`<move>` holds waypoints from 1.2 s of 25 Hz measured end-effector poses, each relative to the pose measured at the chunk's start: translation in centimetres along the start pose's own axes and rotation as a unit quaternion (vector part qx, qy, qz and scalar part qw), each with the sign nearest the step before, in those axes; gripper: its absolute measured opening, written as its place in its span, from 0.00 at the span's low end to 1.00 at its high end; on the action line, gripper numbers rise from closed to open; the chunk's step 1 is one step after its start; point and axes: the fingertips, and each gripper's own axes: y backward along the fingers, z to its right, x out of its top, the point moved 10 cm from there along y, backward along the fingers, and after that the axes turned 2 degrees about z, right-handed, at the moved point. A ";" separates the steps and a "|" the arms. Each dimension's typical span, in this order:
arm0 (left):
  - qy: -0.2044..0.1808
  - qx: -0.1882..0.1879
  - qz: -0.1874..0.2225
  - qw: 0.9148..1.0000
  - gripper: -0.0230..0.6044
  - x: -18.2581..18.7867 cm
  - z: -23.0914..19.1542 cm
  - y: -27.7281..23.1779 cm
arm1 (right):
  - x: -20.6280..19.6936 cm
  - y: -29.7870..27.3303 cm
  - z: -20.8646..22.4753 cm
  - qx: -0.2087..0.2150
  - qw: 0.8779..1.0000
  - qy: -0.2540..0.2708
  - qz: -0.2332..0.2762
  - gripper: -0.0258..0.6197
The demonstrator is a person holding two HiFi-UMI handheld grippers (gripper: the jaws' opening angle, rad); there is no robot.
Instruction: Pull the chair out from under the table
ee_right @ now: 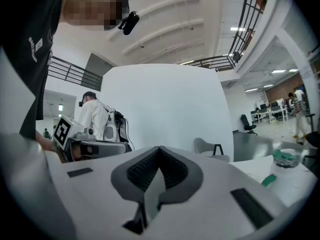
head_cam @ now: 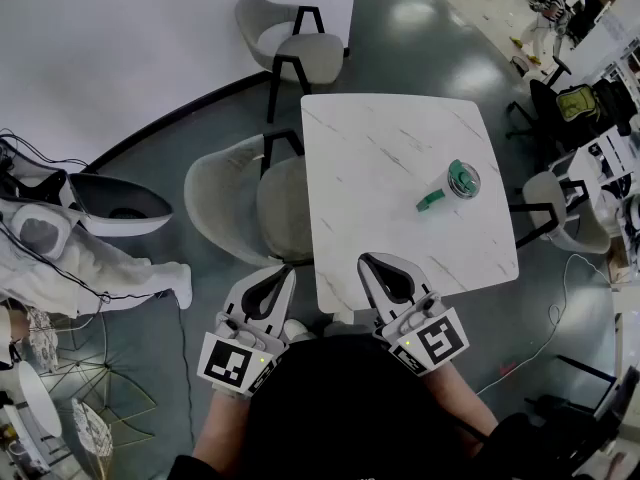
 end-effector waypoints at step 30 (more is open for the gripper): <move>0.008 0.064 -0.030 0.997 0.05 -0.8 2.8 -1.6 | -1.4 1.3 3.2 0.050 0.998 -0.034 0.007 0.06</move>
